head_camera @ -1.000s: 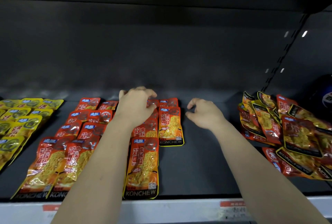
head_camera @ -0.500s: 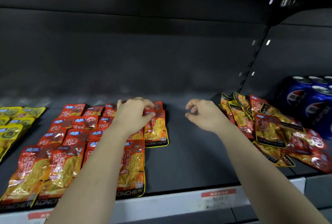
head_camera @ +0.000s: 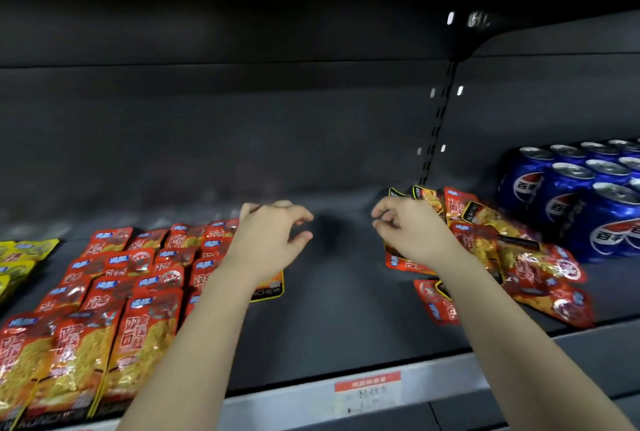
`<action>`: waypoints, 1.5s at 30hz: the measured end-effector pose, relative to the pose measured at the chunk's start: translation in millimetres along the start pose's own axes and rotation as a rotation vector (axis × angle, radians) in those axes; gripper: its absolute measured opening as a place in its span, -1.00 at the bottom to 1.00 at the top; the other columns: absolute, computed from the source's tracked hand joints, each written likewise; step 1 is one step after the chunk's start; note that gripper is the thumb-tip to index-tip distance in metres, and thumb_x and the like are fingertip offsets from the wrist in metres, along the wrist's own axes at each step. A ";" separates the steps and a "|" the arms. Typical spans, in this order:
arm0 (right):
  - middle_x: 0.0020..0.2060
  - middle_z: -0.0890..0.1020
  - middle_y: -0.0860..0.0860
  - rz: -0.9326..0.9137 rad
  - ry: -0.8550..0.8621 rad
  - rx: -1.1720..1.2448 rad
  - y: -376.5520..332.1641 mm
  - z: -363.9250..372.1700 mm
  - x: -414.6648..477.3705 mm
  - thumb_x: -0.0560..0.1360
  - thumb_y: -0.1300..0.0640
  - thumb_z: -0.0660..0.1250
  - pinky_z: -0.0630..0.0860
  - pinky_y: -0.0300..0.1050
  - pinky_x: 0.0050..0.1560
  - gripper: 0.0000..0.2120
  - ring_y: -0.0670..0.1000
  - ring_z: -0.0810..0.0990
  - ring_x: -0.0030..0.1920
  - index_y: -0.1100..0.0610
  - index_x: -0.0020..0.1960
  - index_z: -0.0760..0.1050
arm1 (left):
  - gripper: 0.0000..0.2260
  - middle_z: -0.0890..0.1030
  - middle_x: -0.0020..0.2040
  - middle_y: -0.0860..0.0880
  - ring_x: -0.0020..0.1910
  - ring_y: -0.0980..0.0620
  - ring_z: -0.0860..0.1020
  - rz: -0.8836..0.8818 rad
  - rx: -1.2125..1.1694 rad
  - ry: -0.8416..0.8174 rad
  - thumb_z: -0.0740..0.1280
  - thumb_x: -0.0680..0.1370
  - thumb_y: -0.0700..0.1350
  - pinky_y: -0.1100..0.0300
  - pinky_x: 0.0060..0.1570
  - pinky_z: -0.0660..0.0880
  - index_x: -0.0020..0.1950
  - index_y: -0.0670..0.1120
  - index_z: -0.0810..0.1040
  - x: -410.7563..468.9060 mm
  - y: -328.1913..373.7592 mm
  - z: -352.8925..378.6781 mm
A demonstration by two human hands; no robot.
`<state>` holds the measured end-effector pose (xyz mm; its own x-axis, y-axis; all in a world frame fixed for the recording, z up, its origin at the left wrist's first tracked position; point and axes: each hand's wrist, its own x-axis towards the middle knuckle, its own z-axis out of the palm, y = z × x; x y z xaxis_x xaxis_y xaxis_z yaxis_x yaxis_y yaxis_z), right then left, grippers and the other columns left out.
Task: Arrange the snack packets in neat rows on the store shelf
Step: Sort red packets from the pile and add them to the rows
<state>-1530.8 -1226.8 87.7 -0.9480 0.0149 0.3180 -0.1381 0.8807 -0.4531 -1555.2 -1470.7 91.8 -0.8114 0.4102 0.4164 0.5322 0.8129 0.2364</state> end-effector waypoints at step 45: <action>-0.22 0.59 -0.03 -0.192 0.066 0.704 45.0 -62.2 16.1 0.40 0.35 0.46 0.55 -0.20 -0.10 -0.72 -0.12 0.57 -0.21 0.08 0.03 0.59 | -0.79 0.69 -0.15 0.11 -0.18 0.24 0.64 -0.111 -0.710 -0.074 0.53 0.39 -0.01 0.30 -0.16 0.53 -0.03 0.04 0.60 51.3 129.1 62.4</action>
<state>-1534.4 -1157.4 124.3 -0.8726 -0.0611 0.4846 -0.4724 0.3577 -0.8055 -1543.2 -1318.9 89.0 -0.8704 0.3886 0.3021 0.4542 0.3973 0.7974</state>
